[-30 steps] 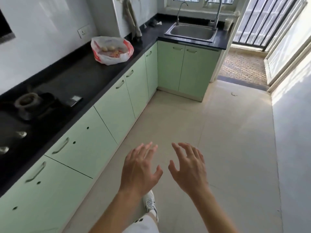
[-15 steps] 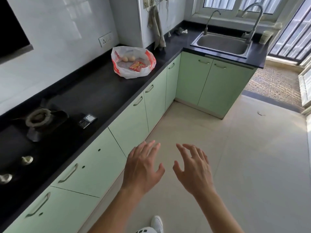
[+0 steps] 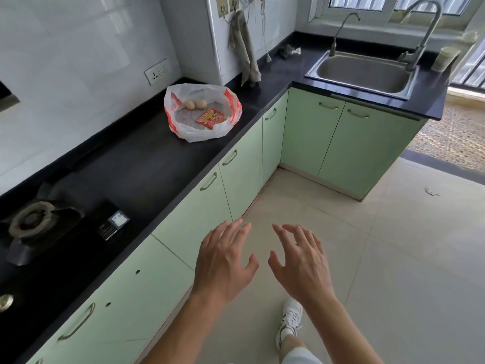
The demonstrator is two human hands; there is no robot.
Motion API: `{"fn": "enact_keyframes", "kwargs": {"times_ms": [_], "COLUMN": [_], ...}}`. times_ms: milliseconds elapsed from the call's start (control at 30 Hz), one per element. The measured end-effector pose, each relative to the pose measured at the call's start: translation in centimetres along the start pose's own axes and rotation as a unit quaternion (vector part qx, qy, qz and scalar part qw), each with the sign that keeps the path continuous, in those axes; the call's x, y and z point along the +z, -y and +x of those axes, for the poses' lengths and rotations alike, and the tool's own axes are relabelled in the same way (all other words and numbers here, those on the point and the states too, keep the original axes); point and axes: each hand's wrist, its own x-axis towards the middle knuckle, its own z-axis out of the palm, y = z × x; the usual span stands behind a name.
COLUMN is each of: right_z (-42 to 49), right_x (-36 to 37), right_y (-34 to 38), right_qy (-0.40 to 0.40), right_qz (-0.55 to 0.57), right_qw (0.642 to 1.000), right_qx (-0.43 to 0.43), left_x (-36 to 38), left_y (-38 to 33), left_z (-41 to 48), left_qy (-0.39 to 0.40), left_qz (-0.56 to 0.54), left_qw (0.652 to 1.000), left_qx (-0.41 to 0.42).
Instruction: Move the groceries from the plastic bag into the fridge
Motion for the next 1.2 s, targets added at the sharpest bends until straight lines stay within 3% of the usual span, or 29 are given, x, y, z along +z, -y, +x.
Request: {"fn": "enact_keyframes", "kwargs": {"times_ms": [367, 600, 1200], "right_z": [15.5, 21.4, 42.2], "right_x": [-2.9, -2.2, 4.6], "right_y": [-10.3, -11.8, -7.3], "right_qy": [-0.009, 0.015, 0.069], "right_qz": [0.008, 0.033, 0.003], "right_qw": [0.999, 0.997, 0.983], "right_qx": [-0.04, -0.068, -0.17], "left_x": [0.0, 0.3, 1.0], "left_y": [-6.1, -7.1, 4.8], "left_z": [15.9, 20.9, 37.0], "left_qy": [-0.015, -0.037, -0.061], "left_qz": [-0.005, -0.012, -0.03], "left_qw": [0.999, 0.996, 0.98], "left_qx": [-0.049, -0.085, -0.189]}}
